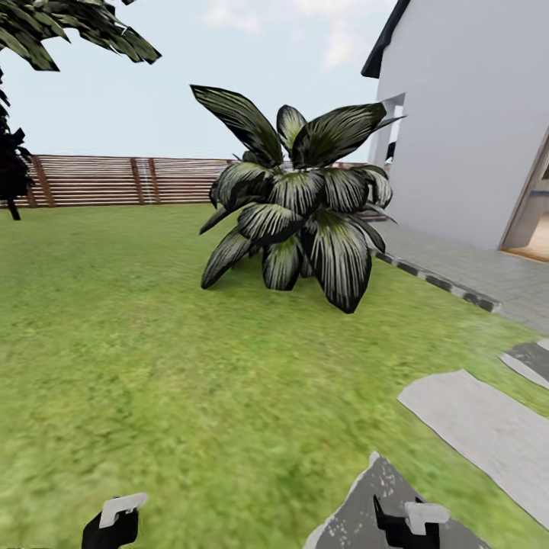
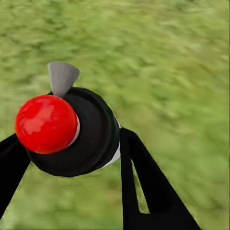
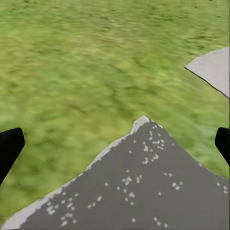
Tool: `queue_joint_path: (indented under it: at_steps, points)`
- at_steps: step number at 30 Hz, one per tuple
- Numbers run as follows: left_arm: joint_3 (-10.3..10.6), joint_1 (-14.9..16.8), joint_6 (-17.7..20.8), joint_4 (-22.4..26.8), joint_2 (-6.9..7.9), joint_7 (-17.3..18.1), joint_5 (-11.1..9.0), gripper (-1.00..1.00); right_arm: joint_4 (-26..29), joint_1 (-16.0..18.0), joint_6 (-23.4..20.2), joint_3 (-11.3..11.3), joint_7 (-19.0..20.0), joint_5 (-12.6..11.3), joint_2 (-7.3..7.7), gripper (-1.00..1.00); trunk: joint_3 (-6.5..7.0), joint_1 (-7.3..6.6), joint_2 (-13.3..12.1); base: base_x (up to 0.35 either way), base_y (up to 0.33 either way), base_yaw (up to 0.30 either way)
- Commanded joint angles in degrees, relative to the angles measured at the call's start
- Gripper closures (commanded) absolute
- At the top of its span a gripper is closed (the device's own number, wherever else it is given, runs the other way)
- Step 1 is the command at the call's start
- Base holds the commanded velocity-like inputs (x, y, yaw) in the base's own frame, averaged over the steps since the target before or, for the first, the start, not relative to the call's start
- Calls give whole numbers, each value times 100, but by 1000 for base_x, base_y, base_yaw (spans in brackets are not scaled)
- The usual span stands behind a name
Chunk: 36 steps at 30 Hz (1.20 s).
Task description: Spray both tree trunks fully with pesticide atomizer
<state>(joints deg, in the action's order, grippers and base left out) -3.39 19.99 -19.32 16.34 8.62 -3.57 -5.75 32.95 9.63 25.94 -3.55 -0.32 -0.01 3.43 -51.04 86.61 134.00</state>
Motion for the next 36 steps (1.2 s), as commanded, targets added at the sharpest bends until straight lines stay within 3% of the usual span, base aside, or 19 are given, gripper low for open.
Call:
queue_joint_path:
  at_steps: [1, 36]
  points:
    - [14, 5, -19, -7, 0, 6, -58, 100, 0, 1, 16, -5, -3, 1, 0, -100, -1, 1, 2, 191, 246, 248]
    - [14, 5, -19, -8, 9, 6, -58, 100, 6, 0, 16, -5, -3, 1, -4, -100, 141, 1, 2, 191, 246, 250]
